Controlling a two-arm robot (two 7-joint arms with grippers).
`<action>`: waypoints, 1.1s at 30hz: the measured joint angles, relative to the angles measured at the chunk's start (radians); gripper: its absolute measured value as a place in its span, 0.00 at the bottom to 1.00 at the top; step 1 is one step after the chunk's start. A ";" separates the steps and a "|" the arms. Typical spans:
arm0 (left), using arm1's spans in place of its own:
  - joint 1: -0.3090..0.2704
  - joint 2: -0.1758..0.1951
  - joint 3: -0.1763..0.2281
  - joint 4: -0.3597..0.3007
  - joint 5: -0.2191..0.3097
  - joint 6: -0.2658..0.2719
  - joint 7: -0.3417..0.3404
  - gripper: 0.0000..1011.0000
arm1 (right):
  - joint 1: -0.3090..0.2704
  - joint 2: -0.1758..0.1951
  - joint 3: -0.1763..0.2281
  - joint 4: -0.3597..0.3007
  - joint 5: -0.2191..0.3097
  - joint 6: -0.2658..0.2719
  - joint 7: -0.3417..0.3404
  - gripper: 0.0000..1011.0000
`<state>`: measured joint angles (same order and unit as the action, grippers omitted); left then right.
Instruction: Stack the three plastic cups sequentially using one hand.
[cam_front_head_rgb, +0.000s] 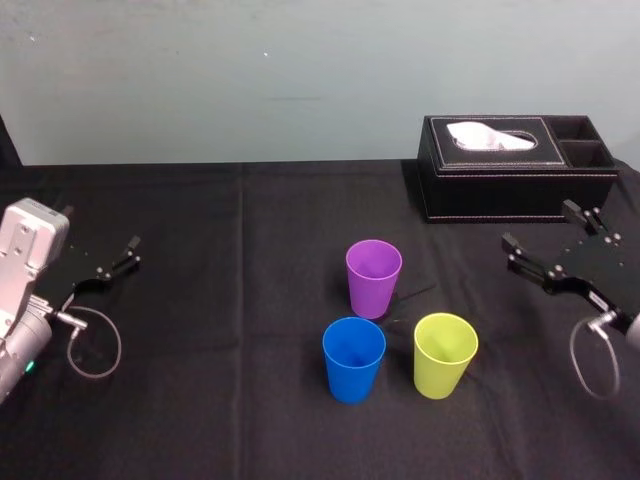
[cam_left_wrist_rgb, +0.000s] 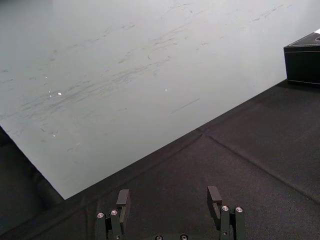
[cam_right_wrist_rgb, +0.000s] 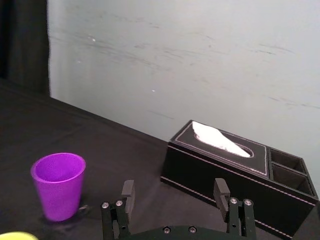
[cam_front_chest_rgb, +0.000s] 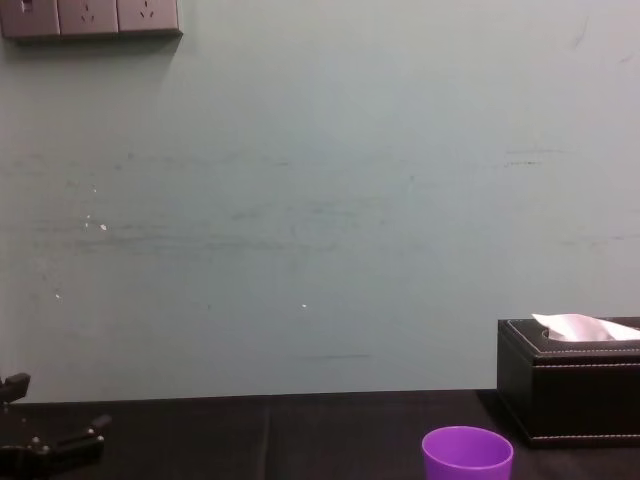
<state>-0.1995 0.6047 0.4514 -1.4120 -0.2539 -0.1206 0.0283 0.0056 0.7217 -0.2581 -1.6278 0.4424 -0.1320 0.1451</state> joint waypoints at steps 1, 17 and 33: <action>0.000 0.000 0.000 0.000 0.000 0.000 0.000 1.00 | -0.012 0.007 0.008 -0.011 0.006 0.000 0.005 0.99; 0.000 0.000 0.000 0.000 0.000 0.000 0.000 1.00 | -0.258 0.108 0.140 -0.187 0.076 -0.065 0.122 0.99; 0.000 0.000 0.000 0.000 0.000 0.000 0.000 1.00 | -0.425 0.132 0.203 -0.250 0.070 -0.125 0.197 0.99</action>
<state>-0.1995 0.6047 0.4514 -1.4120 -0.2539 -0.1205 0.0283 -0.4196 0.8537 -0.0552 -1.8780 0.5120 -0.2565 0.3417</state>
